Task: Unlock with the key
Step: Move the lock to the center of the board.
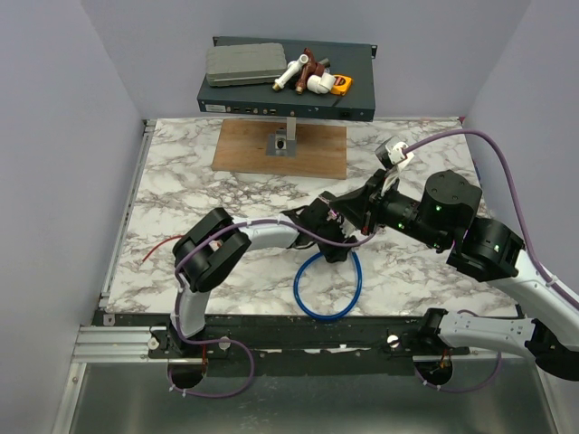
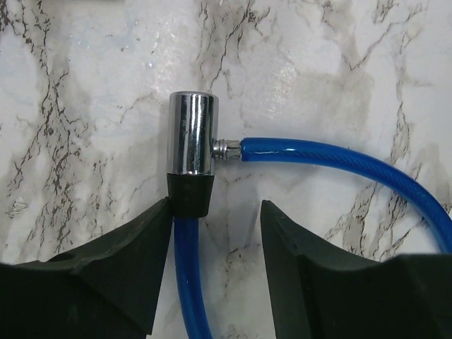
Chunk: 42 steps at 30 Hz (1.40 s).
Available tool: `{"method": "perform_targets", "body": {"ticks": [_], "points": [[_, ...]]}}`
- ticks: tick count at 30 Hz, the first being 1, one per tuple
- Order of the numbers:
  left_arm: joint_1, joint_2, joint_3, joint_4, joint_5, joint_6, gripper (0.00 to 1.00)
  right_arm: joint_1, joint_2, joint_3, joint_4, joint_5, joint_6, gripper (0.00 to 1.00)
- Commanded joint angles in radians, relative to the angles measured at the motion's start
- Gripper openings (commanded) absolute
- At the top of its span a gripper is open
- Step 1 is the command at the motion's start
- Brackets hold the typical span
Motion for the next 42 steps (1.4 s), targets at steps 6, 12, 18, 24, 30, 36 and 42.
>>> {"method": "perform_targets", "body": {"ticks": [6, 12, 18, 24, 30, 36, 42], "points": [[-0.004, 0.114, -0.128, -0.262, -0.065, -0.018, 0.33, -0.001, -0.007, 0.031, -0.016, 0.007, 0.003, 0.01], [-0.021, 0.207, -0.067, -0.336, -0.051, 0.008, 0.13, -0.001, -0.001, 0.032, -0.02, 0.019, -0.014, 0.01], [-0.028, 0.22, -0.035, -0.31, -0.058, 0.014, 0.03, -0.002, -0.005, 0.016, -0.006, 0.023, -0.022, 0.01], [-0.037, 0.287, 0.162, -0.336, -0.099, 0.037, 0.08, -0.002, -0.004, 0.024, -0.004, 0.018, -0.017, 0.01], [-0.04, 0.342, 0.28, -0.386, -0.085, 0.066, 0.35, -0.002, -0.014, 0.026, -0.011, 0.025, -0.008, 0.01], [-0.037, 0.258, 0.176, -0.377, -0.03, 0.104, 0.68, -0.002, -0.02, 0.015, -0.011, 0.031, -0.011, 0.01], [-0.025, 0.223, 0.121, -0.395, -0.013, 0.136, 0.68, -0.002, -0.03, 0.003, -0.001, 0.027, -0.007, 0.01]]}}
